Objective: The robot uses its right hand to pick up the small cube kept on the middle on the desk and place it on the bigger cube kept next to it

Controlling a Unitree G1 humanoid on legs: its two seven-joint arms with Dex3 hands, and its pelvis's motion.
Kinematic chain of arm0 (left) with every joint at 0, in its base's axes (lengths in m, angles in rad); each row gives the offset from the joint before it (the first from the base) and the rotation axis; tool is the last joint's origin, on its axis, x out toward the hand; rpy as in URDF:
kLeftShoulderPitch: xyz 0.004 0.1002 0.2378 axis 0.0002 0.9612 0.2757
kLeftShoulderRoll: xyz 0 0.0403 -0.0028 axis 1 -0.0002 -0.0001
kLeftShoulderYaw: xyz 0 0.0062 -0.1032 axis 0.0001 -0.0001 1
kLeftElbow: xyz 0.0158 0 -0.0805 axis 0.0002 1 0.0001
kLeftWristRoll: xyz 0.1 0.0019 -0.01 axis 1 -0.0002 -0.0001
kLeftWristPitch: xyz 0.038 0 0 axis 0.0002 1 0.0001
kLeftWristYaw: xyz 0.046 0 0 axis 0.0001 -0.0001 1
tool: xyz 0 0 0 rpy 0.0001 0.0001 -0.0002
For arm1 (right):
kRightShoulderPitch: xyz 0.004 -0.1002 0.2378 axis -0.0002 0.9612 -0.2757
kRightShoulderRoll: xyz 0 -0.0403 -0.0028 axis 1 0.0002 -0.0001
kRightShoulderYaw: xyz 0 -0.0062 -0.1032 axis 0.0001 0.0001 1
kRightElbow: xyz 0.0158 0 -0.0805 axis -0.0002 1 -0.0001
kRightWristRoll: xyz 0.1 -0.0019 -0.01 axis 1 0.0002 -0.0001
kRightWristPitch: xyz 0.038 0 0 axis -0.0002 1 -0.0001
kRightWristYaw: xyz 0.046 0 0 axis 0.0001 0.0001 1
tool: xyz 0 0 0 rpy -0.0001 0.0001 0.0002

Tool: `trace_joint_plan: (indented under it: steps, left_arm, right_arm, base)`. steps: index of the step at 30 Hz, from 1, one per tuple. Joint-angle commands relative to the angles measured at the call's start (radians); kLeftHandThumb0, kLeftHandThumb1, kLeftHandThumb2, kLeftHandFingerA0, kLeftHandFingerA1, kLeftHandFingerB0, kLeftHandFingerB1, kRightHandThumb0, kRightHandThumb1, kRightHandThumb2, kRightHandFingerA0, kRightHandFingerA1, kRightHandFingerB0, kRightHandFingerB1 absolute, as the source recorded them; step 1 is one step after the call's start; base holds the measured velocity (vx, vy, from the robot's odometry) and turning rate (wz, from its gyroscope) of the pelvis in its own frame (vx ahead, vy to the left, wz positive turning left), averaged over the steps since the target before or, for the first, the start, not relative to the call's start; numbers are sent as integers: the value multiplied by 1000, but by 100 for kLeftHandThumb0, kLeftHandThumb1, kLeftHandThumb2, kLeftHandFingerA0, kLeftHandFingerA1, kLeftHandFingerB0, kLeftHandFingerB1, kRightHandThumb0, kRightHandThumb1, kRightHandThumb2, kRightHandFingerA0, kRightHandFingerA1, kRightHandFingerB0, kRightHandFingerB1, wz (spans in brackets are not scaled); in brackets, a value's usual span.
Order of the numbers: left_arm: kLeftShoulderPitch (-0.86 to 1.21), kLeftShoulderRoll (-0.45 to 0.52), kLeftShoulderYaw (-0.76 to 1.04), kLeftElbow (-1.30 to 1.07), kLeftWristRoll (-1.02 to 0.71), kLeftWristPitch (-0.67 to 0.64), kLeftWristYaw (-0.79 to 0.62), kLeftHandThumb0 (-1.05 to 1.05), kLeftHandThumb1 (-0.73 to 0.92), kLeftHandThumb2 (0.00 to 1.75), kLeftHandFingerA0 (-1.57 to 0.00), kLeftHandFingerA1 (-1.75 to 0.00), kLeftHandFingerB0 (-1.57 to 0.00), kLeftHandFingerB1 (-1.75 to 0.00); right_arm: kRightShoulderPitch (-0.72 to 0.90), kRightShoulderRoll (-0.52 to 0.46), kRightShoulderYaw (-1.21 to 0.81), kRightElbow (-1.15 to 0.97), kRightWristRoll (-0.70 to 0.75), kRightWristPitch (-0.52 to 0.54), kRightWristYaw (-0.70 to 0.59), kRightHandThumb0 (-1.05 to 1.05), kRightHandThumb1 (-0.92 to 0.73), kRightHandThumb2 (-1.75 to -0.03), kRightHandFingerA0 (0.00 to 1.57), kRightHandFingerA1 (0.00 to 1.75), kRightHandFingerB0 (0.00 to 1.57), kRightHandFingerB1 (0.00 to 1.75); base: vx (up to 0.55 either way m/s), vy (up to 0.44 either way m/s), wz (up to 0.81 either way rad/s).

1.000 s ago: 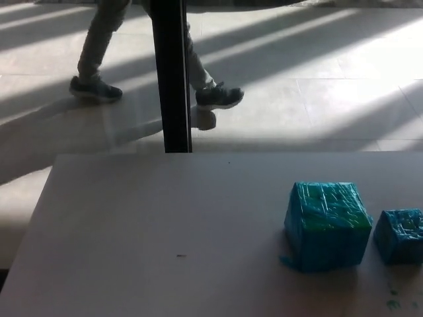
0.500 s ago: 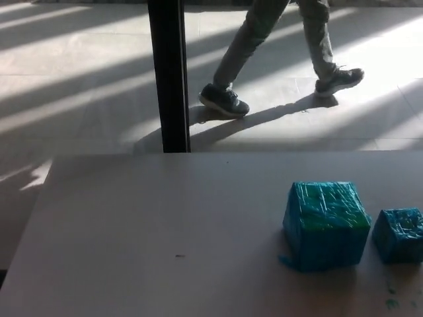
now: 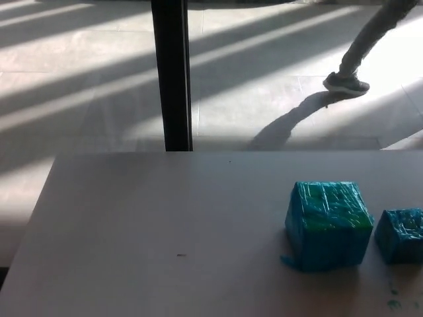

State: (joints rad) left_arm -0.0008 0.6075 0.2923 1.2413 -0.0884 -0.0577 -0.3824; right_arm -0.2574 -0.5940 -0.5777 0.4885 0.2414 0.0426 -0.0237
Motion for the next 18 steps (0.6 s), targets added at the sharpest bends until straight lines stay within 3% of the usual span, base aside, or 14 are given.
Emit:
trace_joint_plan:
  steps: [1, 3, 6, 8, 9, 10, 11, 12, 13, 14, 15, 16, 17, 18]
  left_arm:
    - [10, 31, 6, -3, -4, -22, -12, -72, 67, 60, -61, -91, -58, -69]
    - [2, 30, 4, 5, -1, -17, -2, -72, 55, 99, -42, -67, -42, -59]
    - [3, 35, -4, 7, 7, -28, -16, -72, 68, 61, -47, -63, -48, -48]
    - [11, 34, 7, -5, -8, -31, -31, -73, 67, 61, -52, -67, -56, -55]
    - [10, 35, 2, -7, -2, -27, -27, -73, 68, 61, -42, -67, -49, -56]
    - [10, 35, 1, -7, -1, -27, -26, -73, 68, 61, -42, -67, -49, -56]
    - [10, 35, -3, -4, 4, -31, -17, -76, 56, 101, -42, -65, -42, -58]
    - [9, 34, -9, 1, 13, -36, -4, -76, 56, 101, -42, -65, -42, -58]
    - [9, 33, 0, 3, 3, -32, -10, -74, 67, 60, -50, -63, -52, -51]
    - [12, 35, -10, 0, 13, -40, -5, -75, 68, 61, -49, -63, -52, -53]
    - [6, 33, -11, 7, 13, -37, 0, -74, 56, 101, -42, -64, -45, -58]
    - [2, 31, -2, 11, 2, -28, -5, -74, 55, 99, -44, -65, -43, -57]
    - [6, 33, -4, 4, 2, -29, -10, -72, 68, 61, -45, -61, -48, -48]
    - [7, 34, -5, 5, 4, -32, -10, -72, 68, 61, -41, -62, -49, -50]
  right_arm:
    - [17, -10, 140, -248, -1, 146, 120, -69, -64, -95, 36, 60, 14, 45]
    - [28, -40, 205, -281, -42, 144, 163, -63, -82, -64, 29, 47, 13, 27]
    - [30, -70, 294, -314, -64, 124, 247, -66, -84, -64, 20, 44, 6, 26]
    - [26, -79, 366, -351, -101, 160, 255, -73, -63, -104, 0, 42, 3, 28]
    - [27, -75, 383, -351, -108, 150, 252, -75, -79, -66, 9, 38, 10, 18]
    - [28, -78, 388, -353, -106, 151, 250, -75, -79, -66, 9, 38, 10, 18]
    - [25, -72, 396, -353, -98, 155, 252, -71, -81, -64, 10, 38, 10, 19]
    - [20, -61, 406, -350, -88, 159, 257, -71, -81, -64, 10, 38, 10, 19]
    - [11, -51, 412, -346, -73, 165, 263, -71, -60, -99, 2, 47, 7, 30]
    - [5, -47, 422, -344, -81, 167, 257, -72, -80, -65, 12, 40, 9, 24]
    - [-3, -48, 436, -336, -95, 163, 257, -75, -79, -65, 11, 41, 10, 21]
    - [-13, -58, 457, -323, -124, 154, 257, -74, -60, -101, 6, 50, 3, 30]
    - [-31, -74, 487, -304, -161, 151, 260, -75, -78, -65, 15, 43, 10, 21]
    - [-39, -81, 499, -294, -178, 145, 261, -79, -61, -97, 14, 54, 4, 33]
  base:
    - [0, 0, 0]
    - [0, 0, 0]
    - [0, 0, 0]
    - [0, 0, 0]
    - [0, 0, 0]
    - [0, 0, 0]
    - [0, 0, 0]
    - [0, 0, 0]
    - [0, 0, 0]
    - [0, 0, 0]
    - [0, 0, 0]
    - [0, 0, 0]
    - [0, 0, 0]
    - [0, 0, 0]
